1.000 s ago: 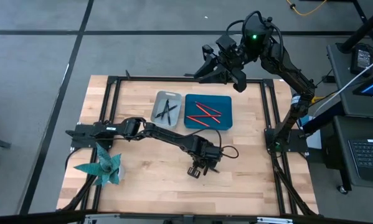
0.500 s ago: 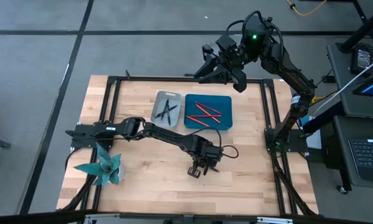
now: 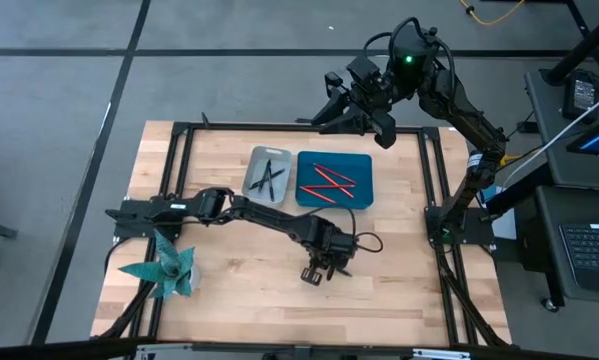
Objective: Sort pens & pencils
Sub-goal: Put the black pen into the gray bin
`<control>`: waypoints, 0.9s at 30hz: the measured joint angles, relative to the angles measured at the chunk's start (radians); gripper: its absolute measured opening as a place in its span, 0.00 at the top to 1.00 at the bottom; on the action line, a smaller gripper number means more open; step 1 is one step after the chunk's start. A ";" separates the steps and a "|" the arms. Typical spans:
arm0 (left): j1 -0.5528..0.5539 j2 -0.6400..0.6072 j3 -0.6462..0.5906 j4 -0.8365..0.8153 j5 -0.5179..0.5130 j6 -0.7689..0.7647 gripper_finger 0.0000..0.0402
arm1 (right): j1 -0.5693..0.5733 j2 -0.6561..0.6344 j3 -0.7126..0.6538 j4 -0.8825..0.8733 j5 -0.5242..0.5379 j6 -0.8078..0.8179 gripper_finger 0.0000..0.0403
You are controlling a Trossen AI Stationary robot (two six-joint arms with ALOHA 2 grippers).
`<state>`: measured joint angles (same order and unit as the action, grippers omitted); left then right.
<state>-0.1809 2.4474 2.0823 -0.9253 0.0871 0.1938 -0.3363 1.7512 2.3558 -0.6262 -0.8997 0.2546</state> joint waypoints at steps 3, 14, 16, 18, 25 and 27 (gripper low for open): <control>0.004 0.000 -0.001 0.005 0.016 0.000 0.94 | 0.000 0.000 0.000 0.000 0.000 0.000 0.69; 0.006 0.007 -0.004 0.029 0.011 0.004 0.87 | 0.000 0.000 0.000 0.000 0.000 -0.001 0.69; 0.009 0.007 -0.004 0.028 0.013 0.003 0.87 | 0.000 0.000 0.000 0.000 0.000 -0.001 0.69; 0.010 0.007 -0.004 0.028 0.013 0.007 0.87 | 0.000 0.000 0.000 0.000 0.000 -0.001 0.69; 0.015 0.007 -0.004 0.029 0.015 0.012 0.88 | 0.000 0.000 0.000 0.000 0.000 -0.002 0.69; 0.017 0.007 -0.004 0.029 0.015 0.003 0.92 | 0.000 0.000 0.000 0.000 0.000 -0.002 0.69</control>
<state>-0.1642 2.4542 2.0785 -0.8967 0.1017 0.1970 -0.3363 1.7512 2.3562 -0.6259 -0.9001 0.2528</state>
